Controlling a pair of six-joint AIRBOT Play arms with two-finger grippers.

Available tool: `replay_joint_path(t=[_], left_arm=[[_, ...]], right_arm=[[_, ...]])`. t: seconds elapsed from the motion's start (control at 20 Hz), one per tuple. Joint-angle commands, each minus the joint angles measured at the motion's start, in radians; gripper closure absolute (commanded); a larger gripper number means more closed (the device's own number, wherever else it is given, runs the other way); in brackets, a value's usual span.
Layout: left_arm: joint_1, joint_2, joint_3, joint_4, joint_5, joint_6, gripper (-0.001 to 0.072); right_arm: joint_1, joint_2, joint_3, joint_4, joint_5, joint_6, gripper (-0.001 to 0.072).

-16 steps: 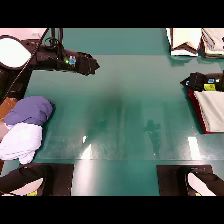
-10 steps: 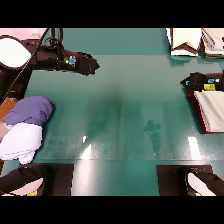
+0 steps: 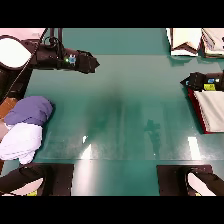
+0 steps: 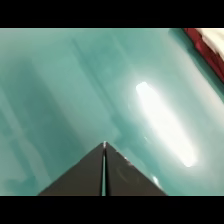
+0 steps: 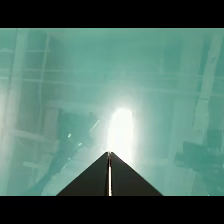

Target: Fold the shirts.

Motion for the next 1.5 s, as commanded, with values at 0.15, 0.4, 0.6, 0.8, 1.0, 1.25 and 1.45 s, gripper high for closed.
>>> replay_joint_path(t=[0.15,0.4,0.6,0.8,1.0,1.25,1.45], left_arm=[[0.201,0.057,0.009,0.398,-0.216,-0.032,0.0684],[0.506,0.058,-0.119,0.525,-0.387,-0.033,0.0238],[0.623,0.055,-0.368,0.524,-0.256,-0.048,-0.0013],[0.632,0.026,-0.569,0.526,-0.087,-0.048,-0.0013],[0.632,0.009,-0.576,0.525,-0.129,-0.064,0.0628],[0.615,0.183,-0.323,0.518,-0.153,-0.082,0.0686],[0.445,0.302,-0.013,0.509,-0.237,-0.064,0.0688]], right_arm=[[-0.001,0.0,0.0,-0.001,0.022,0.0,0.0689],[-0.001,0.0,0.0,-0.001,0.014,0.0,0.069],[-0.001,0.0,0.0,0.0,0.006,0.0,0.069],[-0.001,0.0,0.0,0.0,0.003,0.0,0.069],[-0.001,0.0,0.0,0.0,-0.003,0.0,0.069],[-0.001,0.014,0.055,0.02,-0.035,0.001,0.069],[-0.001,0.014,0.252,0.032,-0.037,0.001,0.0691]])
